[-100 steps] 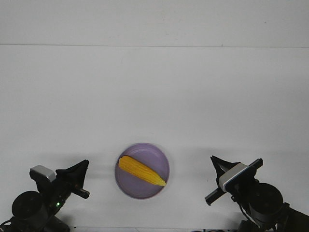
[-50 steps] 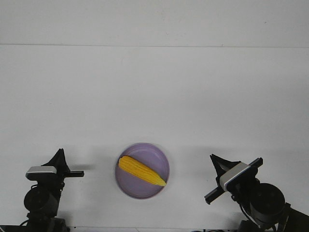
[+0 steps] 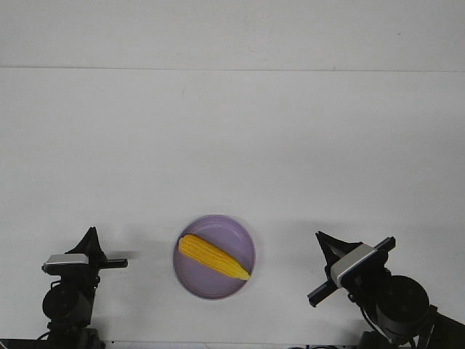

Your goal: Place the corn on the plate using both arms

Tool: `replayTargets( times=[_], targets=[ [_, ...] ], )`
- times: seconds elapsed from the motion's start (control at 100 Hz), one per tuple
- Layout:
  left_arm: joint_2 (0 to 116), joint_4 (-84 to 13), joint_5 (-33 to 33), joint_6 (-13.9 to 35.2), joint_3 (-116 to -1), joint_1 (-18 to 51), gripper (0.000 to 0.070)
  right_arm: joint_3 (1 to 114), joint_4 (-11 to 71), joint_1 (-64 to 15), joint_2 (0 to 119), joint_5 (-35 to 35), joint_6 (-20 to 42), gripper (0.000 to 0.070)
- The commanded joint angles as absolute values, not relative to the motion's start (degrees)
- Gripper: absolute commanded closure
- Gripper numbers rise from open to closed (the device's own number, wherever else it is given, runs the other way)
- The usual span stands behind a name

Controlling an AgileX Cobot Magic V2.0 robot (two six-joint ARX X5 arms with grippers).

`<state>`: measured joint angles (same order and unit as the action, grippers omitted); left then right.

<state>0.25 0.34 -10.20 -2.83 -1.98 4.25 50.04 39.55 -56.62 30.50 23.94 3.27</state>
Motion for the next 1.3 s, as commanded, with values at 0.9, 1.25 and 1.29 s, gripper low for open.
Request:
replayTargets(
  times=[0.9,1.25,1.29],
  targets=[
    [0.16,1.58,-10.09,-3.60,-0.80,4.19,0.0685,48.42,34.46,-43.00,28.36,19.84,-1.41,0.0688],
    [0.16,1.61,-10.09,-3.60,-0.80,4.19,0.0685,16.67,11.40,-4.16,10.11,1.91,-2.79,0.0688],
    [0.16,1.61,-10.09,-3.60,-0.80,4.19,0.0685,13.21,10.41,-2.15,7.73,1.34,-2.00,0.0688]
  ],
)
